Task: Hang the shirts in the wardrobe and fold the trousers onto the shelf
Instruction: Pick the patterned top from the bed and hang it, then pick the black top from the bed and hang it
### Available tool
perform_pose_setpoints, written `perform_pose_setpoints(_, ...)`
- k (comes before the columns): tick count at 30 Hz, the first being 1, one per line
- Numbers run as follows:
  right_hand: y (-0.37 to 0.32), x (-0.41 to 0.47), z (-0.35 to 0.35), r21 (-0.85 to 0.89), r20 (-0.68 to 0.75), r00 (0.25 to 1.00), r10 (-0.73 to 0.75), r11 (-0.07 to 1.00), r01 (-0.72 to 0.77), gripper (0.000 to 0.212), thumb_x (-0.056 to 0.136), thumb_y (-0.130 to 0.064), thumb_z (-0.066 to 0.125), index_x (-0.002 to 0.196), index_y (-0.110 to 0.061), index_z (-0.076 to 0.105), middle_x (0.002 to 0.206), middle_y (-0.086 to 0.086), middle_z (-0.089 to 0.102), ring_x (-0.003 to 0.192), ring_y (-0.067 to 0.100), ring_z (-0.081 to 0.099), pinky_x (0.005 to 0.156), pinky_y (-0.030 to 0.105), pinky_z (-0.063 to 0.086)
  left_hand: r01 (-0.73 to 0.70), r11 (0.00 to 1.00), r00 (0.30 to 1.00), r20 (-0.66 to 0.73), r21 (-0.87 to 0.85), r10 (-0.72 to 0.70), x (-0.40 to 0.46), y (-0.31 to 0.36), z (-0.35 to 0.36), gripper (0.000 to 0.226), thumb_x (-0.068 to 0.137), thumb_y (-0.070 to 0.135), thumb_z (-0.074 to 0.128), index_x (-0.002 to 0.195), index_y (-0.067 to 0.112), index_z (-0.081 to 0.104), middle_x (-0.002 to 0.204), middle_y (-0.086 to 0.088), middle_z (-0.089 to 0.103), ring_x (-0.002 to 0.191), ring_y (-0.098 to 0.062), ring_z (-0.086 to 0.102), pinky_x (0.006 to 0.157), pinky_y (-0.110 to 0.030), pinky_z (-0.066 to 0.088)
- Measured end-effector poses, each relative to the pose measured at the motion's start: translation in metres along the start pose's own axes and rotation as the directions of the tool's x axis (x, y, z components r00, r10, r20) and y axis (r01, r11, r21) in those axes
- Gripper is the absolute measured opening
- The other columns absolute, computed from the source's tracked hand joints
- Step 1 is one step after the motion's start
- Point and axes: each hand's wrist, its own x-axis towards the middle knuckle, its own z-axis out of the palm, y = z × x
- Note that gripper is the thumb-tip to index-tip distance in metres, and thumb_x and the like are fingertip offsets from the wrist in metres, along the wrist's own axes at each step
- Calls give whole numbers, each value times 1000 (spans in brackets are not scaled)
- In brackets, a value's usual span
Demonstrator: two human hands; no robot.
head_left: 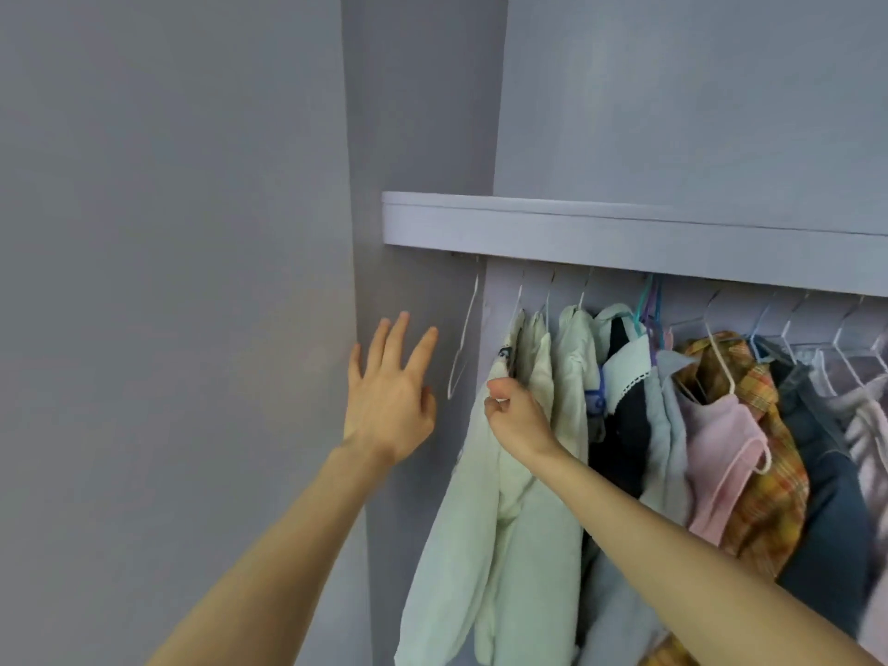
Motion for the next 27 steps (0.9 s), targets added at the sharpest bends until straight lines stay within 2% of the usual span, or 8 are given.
perform_pose_setpoints(3, -2, -49, 10, 44, 171, 985, -17, 999, 10, 23, 92, -8, 44, 108, -14, 59, 97, -4, 59, 94, 12, 55, 78, 18, 38, 99, 984, 995, 45, -148, -93, -62, 0, -12, 58, 90, 21, 50, 145, 21, 29, 153, -9, 20, 141, -25, 17, 113, -40, 18)
perform_pose_setpoints(6, 0, -101, 28, 89, 343, 938, -36, 996, 5, 20, 93, -7, 43, 99, -17, 60, 90, -3, 64, 94, 15, 61, 80, 24, 44, 319, 856, 945, 75, -407, -317, -139, -1, -24, 42, 88, 13, 56, 130, 12, 51, 132, -7, 47, 123, -25, 45, 98, -27, 35)
perform_pose_setpoints(10, 1, -168, 61, 133, 532, 845, -47, 991, -29, 20, 95, -6, 42, 92, -18, 59, 84, 1, 66, 82, 16, 62, 77, 27, 46, 560, 749, 827, 189, -355, -529, -235, -3, -32, 32, 90, 14, 56, 123, 12, 57, 124, -6, 55, 116, -24, 52, 93, -29, 41)
perform_pose_setpoints(14, -7, -217, 108, 121, 722, 684, -103, 992, 21, 23, 95, -4, 39, 100, -8, 61, 88, 8, 67, 83, 23, 64, 79, 34, 49, 725, 643, 685, 160, -245, -711, -316, -15, -53, 31, 90, 14, 57, 120, 11, 61, 121, -6, 59, 113, -24, 55, 93, -28, 41)
perform_pose_setpoints(17, -19, -259, 152, 139, 854, 493, -166, 986, 92, 25, 95, -4, 38, 103, -6, 61, 91, 10, 68, 87, 25, 64, 81, 37, 49, 864, 459, 479, 56, -207, -876, -385, -18, -76, 29, 89, 11, 57, 117, 10, 62, 119, -7, 60, 108, -25, 58, 92, -30, 43)
perform_pose_setpoints(20, -31, -310, 187, 168, 939, 278, -201, 976, 139, 24, 96, -8, 36, 96, -16, 59, 86, 1, 65, 80, 17, 61, 76, 32, 49, 951, 258, 249, -73, -168, -966, -451, -5, -99, 28, 90, 14, 56, 117, 14, 62, 120, -1, 60, 111, -19, 57, 90, -24, 42)
perform_pose_setpoints(23, -41, -368, 214, 224, 969, 66, -240, 956, 189, 23, 96, -10, 37, 96, -15, 60, 83, -1, 64, 72, 10, 59, 69, 25, 47, 987, 73, 47, -178, -143, -983, -509, 21, -124, 27, 89, 11, 56, 114, 12, 64, 116, -3, 62, 108, -20, 57, 86, -24, 41)
perform_pose_setpoints(27, -69, -456, 232, 324, 940, -186, -285, 916, 237, 21, 96, -8, 41, 97, -10, 61, 83, 4, 65, 75, 17, 60, 74, 28, 46, 972, -133, -190, -316, -193, -929, -580, 65, -168, 26, 87, 4, 56, 112, 6, 65, 113, -11, 63, 104, -26, 59, 85, -25, 40)
